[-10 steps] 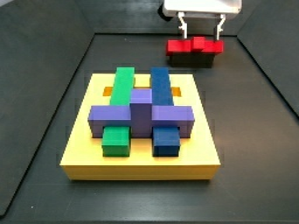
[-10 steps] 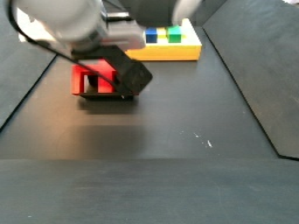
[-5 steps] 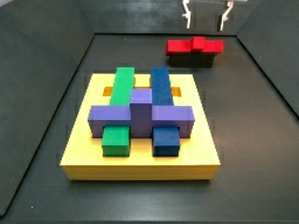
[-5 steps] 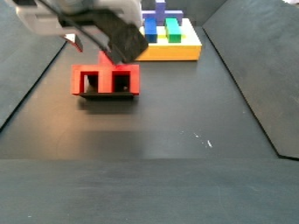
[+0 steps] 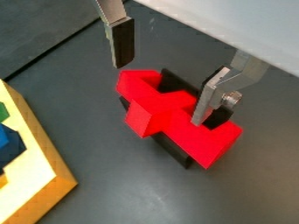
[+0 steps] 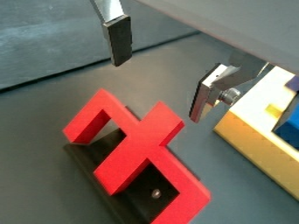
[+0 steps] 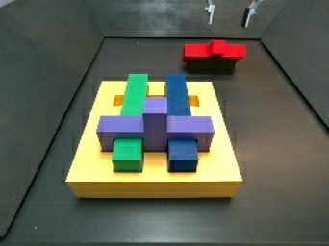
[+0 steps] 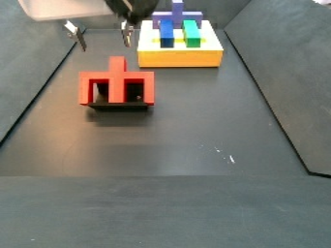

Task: Pick up the red object. Move up. Place the red object on the fixture. Regrasp the red object. Move to above the board. Insert the red object.
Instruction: Regrasp the red object.

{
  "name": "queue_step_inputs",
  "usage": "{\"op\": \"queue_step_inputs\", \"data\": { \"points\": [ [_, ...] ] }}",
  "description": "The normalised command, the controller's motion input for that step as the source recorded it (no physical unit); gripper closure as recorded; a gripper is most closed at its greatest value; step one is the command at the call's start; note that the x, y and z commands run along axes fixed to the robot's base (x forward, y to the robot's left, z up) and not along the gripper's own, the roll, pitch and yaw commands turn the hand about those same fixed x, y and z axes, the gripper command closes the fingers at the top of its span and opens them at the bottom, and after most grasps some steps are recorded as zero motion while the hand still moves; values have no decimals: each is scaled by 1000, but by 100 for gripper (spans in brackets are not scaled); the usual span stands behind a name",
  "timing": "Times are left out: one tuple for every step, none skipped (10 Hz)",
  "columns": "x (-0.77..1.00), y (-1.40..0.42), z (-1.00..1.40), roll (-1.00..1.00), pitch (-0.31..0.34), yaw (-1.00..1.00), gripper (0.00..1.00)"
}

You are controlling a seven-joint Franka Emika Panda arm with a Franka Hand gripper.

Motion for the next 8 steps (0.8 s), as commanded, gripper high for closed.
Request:
{"op": "queue_step_inputs", "data": {
  "points": [
    [-51, -146, 66, 1000, 0, 186, 0],
    [-46, -163, 71, 1000, 0, 203, 0],
    [-137, -163, 0, 1000, 0, 206, 0],
    [-297, -200, -49, 1000, -83, 211, 0],
    [-283, -203, -31, 1000, -131, 120, 0],
    [-269, -197, -37, 1000, -183, 26, 0],
    [-160, -169, 0, 1000, -149, 0, 0],
    [-11, -163, 0, 1000, -103, -46, 0]
  ]
}}
